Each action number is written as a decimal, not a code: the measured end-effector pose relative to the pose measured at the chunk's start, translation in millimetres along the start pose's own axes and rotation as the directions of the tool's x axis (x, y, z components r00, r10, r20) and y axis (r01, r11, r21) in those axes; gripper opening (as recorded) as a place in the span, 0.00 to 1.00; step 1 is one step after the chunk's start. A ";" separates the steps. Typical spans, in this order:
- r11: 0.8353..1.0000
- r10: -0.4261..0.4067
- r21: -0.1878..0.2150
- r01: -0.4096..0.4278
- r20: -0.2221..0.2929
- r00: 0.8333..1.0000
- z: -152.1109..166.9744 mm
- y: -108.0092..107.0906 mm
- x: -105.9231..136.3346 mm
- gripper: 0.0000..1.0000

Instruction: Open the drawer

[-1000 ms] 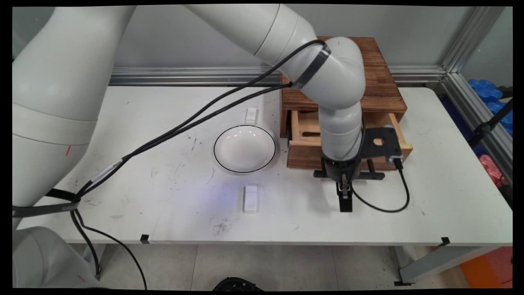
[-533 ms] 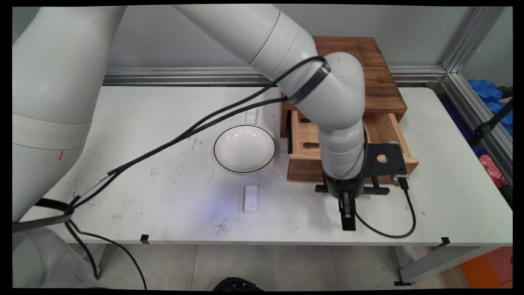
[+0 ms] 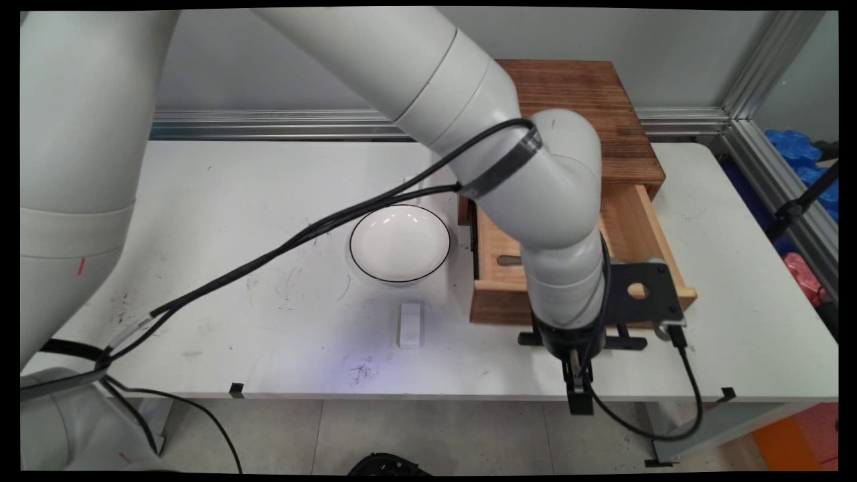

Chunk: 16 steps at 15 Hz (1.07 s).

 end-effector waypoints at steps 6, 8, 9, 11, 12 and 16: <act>1.000 0.007 -0.015 -0.007 -0.011 1.000 -7.0 26.9 -1.0 1.00; 1.000 0.009 -0.020 -0.010 -0.012 1.000 -9.4 35.9 -3.0 1.00; 1.000 0.010 -0.022 -0.011 -0.013 1.000 -10.3 39.4 -3.9 1.00; 1.000 0.008 -0.024 -0.008 -0.014 1.000 -11.4 45.0 -5.8 1.00; 1.000 0.006 -0.025 -0.006 -0.015 1.000 -11.9 47.5 -6.7 1.00; 1.000 -0.006 -0.029 0.005 -0.021 1.000 -14.1 58.9 -10.3 1.00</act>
